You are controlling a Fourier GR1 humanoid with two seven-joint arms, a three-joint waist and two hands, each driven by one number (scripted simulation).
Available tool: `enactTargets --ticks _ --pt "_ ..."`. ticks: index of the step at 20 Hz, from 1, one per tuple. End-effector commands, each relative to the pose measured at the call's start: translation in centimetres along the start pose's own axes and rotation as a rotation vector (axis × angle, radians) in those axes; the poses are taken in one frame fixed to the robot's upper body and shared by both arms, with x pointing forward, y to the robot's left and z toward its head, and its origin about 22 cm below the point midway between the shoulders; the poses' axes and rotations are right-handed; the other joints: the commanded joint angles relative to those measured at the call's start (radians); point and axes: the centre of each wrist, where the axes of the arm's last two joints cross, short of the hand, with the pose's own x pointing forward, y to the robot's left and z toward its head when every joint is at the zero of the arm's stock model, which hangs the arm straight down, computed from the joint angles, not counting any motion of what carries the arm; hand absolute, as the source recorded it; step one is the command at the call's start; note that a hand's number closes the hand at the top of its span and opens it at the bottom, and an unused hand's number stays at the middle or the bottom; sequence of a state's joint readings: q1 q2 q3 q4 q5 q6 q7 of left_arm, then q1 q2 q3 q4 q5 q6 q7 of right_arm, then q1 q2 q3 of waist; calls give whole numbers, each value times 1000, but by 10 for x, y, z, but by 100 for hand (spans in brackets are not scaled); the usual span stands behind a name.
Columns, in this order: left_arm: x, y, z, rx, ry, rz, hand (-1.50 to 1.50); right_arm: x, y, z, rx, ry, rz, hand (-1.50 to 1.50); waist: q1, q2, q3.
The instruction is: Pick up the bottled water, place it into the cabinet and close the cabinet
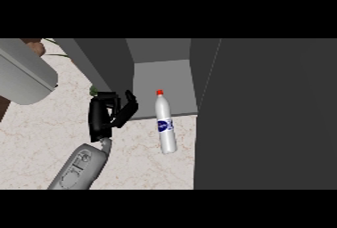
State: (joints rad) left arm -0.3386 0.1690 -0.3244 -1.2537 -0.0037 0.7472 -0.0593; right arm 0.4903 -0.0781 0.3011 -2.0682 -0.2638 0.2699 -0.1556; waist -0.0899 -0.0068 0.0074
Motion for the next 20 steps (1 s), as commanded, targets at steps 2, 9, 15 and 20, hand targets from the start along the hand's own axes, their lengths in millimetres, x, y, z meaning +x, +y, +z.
enactTargets --ticks 2,9,15,20 --pt "33 -13 -69 -18 -66 -114 150 0 4 -6 35 -7 -7 -150 -28 34 -8" --pt "30 -22 -63 -2 -56 -148 -150 -6 4 -6 17 -2 -7 -150 -41 37 -8" --pt "28 -11 -69 14 -23 -161 -150 -4 0 -4 12 12 -5 -150 -37 38 -8" --pt "25 -17 -61 9 -31 -141 -150 -5 3 2 12 -2 -14 -150 -42 35 -9"
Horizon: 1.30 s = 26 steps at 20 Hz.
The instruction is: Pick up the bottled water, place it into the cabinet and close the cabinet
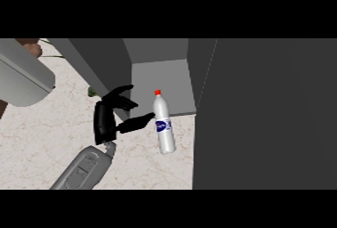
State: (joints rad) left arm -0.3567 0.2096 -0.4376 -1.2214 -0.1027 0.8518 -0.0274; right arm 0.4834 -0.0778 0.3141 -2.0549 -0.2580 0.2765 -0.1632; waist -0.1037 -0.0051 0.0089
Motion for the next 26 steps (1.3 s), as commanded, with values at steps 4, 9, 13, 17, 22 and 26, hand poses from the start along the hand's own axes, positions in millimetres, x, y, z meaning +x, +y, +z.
enactTargets --ticks 4,9,13,17,22,26 --pt "47 -9 -72 -32 -17 122 -150 5 6 -2 8 -30 1 -150 -21 32 -13" --pt "61 -5 -70 -78 -73 294 -150 8 -3 3 -21 -25 30 -150 4 27 -14" --pt "48 -3 -69 -129 -95 373 -150 2 -2 5 -13 -30 34 -150 21 25 -13" --pt "32 6 -64 -160 -158 448 -150 9 -2 7 -54 -39 26 -150 53 17 -12" --pt "35 -7 -56 -228 -167 534 -150 12 7 9 -80 -31 26 -150 76 9 -10" --pt "27 1 -51 -259 -170 591 -150 13 14 12 -98 -29 44 -150 87 6 -10"
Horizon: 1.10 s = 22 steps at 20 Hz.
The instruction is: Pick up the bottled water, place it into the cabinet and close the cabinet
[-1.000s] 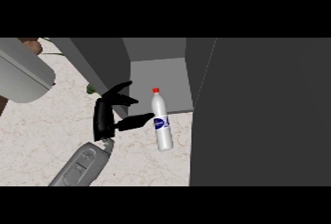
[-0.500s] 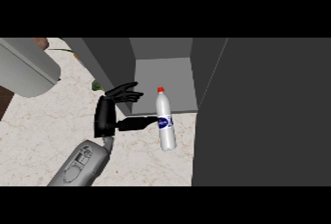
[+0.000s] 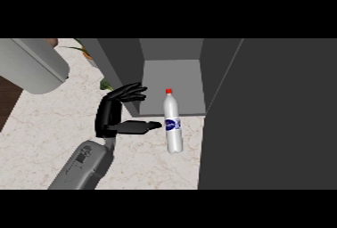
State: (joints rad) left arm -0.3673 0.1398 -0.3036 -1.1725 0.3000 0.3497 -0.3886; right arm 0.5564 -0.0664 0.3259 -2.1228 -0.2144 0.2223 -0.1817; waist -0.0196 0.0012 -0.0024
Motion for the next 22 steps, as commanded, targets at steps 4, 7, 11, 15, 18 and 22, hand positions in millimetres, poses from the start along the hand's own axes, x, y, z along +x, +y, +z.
enactTargets --ticks 4,7,11,15,18,22 --pt "50 -6 -39 -25 -130 136 -150 -2 2 3 -18 -3 4 -150 12 -3 2" --pt "39 -14 -6 -39 -115 176 -150 -2 1 11 -12 11 4 -150 15 -4 2" --pt "69 -14 7 -33 -117 236 -150 6 4 12 -15 21 4 -150 21 -5 3" --pt "94 -16 24 -48 -120 275 -150 -1 16 1 -22 11 -7 -150 23 -5 3" --pt "93 -22 70 -76 -125 289 -150 9 6 5 -18 12 10 -150 23 -5 3" --pt "102 -8 91 -129 -111 324 -150 1 7 6 29 28 60 -150 22 -4 2"
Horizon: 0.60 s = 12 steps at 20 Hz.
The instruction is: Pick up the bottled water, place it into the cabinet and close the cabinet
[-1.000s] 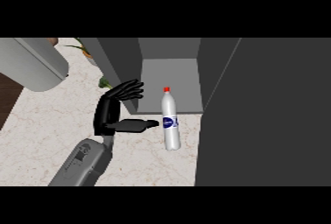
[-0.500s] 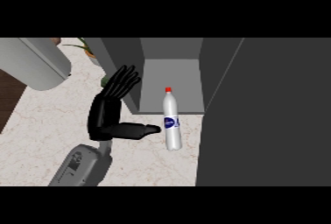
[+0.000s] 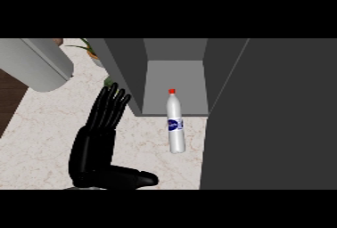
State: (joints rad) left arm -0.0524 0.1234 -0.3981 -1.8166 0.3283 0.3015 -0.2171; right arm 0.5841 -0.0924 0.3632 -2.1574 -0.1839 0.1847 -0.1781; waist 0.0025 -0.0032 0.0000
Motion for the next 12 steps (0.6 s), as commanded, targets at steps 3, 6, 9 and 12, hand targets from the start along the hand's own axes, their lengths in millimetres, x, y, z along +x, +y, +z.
enactTargets --ticks 3,6,9,12 --pt "30 -8 35 -52 2 37 -150 1 1 18 141 57 85 -150 -1 -2 0" --pt "30 7 49 -45 -10 40 -150 18 15 13 224 111 74 150 1 0 -1" --pt "55 11 68 -4 -30 37 -150 10 15 11 340 148 149 150 15 -4 0" --pt "60 30 77 20 -51 23 -150 32 28 9 432 128 140 150 12 -3 -2"
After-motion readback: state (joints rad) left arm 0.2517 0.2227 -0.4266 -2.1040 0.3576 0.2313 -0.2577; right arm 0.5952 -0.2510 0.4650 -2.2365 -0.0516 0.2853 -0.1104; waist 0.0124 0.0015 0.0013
